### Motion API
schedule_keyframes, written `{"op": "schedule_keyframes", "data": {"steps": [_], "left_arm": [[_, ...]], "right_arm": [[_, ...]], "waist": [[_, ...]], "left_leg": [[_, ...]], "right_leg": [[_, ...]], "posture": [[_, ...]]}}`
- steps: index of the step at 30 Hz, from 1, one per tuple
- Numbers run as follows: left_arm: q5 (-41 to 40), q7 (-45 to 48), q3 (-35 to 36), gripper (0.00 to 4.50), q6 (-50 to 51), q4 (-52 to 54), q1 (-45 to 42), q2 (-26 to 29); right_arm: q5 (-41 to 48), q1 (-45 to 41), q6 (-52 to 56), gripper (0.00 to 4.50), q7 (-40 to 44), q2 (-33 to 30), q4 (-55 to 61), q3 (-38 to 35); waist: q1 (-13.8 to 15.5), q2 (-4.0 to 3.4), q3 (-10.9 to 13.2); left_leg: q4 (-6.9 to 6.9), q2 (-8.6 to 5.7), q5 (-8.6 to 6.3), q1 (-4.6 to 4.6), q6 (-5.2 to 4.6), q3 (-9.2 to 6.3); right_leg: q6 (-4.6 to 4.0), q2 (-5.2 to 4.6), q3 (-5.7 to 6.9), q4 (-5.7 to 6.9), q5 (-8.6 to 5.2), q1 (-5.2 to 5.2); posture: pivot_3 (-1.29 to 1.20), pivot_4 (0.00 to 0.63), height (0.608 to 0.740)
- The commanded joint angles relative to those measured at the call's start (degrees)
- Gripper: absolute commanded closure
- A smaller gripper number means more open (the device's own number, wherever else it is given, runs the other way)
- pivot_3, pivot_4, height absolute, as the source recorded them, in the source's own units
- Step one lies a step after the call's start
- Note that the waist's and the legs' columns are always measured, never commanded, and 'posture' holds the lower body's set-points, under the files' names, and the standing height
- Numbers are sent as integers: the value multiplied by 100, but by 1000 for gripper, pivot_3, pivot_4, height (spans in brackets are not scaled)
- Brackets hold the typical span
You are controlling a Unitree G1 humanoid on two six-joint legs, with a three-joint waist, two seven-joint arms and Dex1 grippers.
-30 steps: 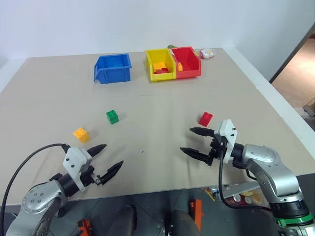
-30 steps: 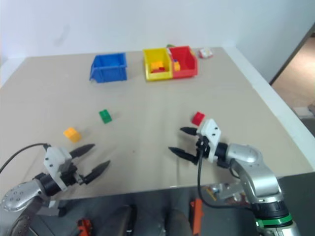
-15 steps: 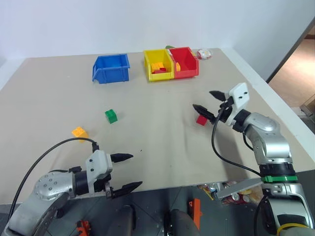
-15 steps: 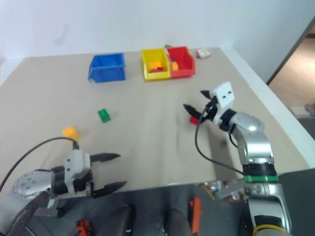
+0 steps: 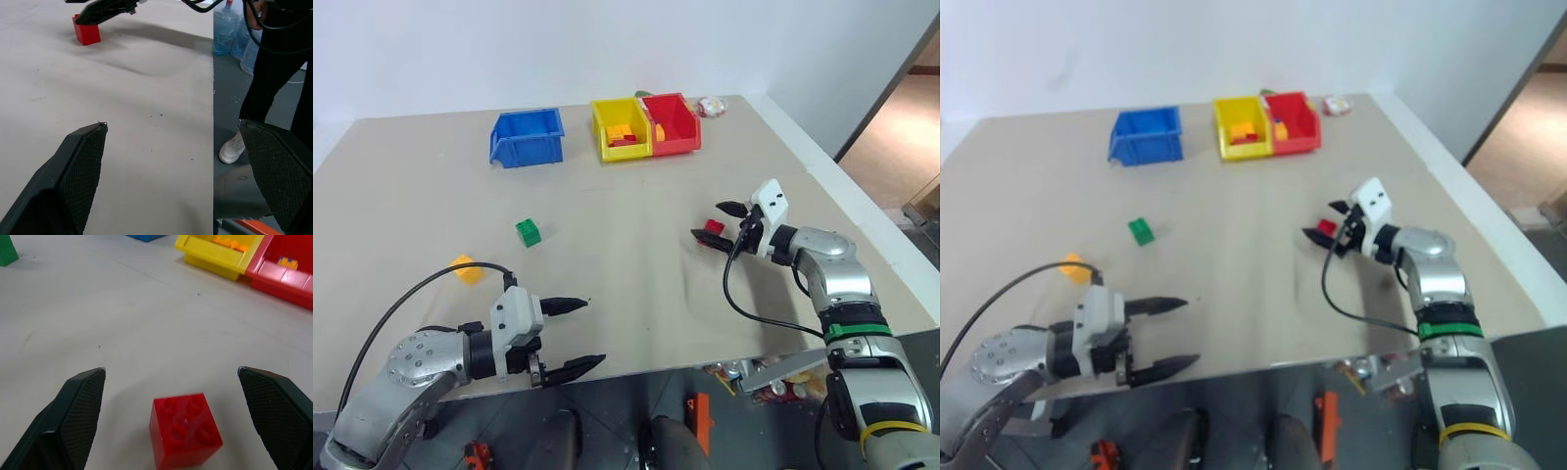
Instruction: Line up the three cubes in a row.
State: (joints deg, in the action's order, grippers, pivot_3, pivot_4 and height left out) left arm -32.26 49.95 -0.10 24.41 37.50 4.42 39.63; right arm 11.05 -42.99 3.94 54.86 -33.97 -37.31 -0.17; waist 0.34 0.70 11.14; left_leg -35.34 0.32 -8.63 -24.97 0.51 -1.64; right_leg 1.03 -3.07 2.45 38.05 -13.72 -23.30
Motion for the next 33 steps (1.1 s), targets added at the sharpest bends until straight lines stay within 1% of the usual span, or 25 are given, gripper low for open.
{"op": "schedule_keyframes", "data": {"steps": [1, 8, 12, 15, 16, 18, 20, 22, 25, 29, 31, 33], "left_arm": [[-178, -86, 130, 72, 18, 294, 41, -15], [-292, -551, 314, 72, 31, 333, 41, -285], [-198, -635, 306, 72, -8, 379, 28, -280], [-161, -682, 312, 0, -16, 404, 42, -256], [-153, -695, 321, 0, -13, 407, 43, -250], [-153, -734, 354, 0, -9, 415, 50, -245], [-165, -779, 380, 0, 7, 420, 61, -248], [-171, -811, 395, 0, 19, 417, 74, -249], [-144, -932, 431, 0, 26, 425, 144, -277], [-167, -1313, 560, 0, 79, 484, 364, -426], [32, -1985, 793, 0, 114, 617, 777, -763], [99, -2500, 975, 0, 271, 683, 1050, -1039]], "right_arm": [[-109, -190, -292, 0, 59, 8, -248, -37], [-392, -618, -687, 0, 60, 187, -1141, 29], [-479, -776, -670, 0, 121, 233, -1473, 40], [-540, -837, -683, 822, 195, 242, -1680, 57], [-555, -851, -678, 1235, 223, 242, -1730, 56], [-607, -857, -693, 1851, 244, 239, -1815, 67], [-628, -865, -728, 2667, 245, 248, -1851, 60], [-634, -882, -738, 3256, 248, 264, -1845, 39], [-664, -898, -794, 3258, 328, 273, -1700, 70], [-589, -1036, -645, 3258, 752, 332, -1161, 186], [-558, -1183, -596, 3258, 1603, 580, -296, 707], [-666, -1218, -837, 3258, 2111, 800, 188, 1149]], "waist": [[0, 0, 0], [-7, 2, 1], [-6, 2, 1], [-6, 2, 1], [-6, 2, 1], [-6, 2, 1], [-7, 2, 1], [-7, 2, 1], [-7, 2, 1], [-16, 2, 1], [-62, 2, 1], [-157, 2, 1]], "left_leg": [[-2, 1, 0, 0, 0, 4], [-5, 26, 0, 18, 1, 46], [-5, 37, 0, 23, 1, 48], [-4, 43, -1, 23, 2, 50], [-4, 44, -1, 24, 2, 51], [-4, 44, -1, 24, 2, 52], [-4, 45, -1, 25, 2, 55], [-4, 46, -1, 27, 3, 58], [-4, 50, -2, 28, 3, 59], [-3, 56, -3, 28, 5, 63], [-3, 67, -5, 28, 7, 67], [0, 89, -13, 35, 11, 72]], "right_leg": [[0, 1, -5, 0, 3, -2], [-8, 22, -45, 0, 23, -6], [-16, 38, -50, 0, 28, -6], [-21, 48, -54, 0, 30, -6], [-22, 49, -55, 0, 30, -7], [-23, 51, -58, 0, 31, -8], [-24, 53, -61, 0, 32, -9], [-26, 55, -64, 0, 33, -9], [-27, 59, -65, 0, 34, -9], [-29, 67, -74, 0, 35, -14], [-30, 71, -79, 0, 36, -18], [-32, 85, -100, 0, 39, -24]], "posture": [[0, 150, 740], [0, 150, 740], [0, 150, 740], [0, 150, 740], [0, 150, 740], [0, 150, 740], [0, 150, 740], [0, 150, 740], [0, 150, 740], [0, 150, 740], [0, 150, 740], [0, 150, 740]]}}
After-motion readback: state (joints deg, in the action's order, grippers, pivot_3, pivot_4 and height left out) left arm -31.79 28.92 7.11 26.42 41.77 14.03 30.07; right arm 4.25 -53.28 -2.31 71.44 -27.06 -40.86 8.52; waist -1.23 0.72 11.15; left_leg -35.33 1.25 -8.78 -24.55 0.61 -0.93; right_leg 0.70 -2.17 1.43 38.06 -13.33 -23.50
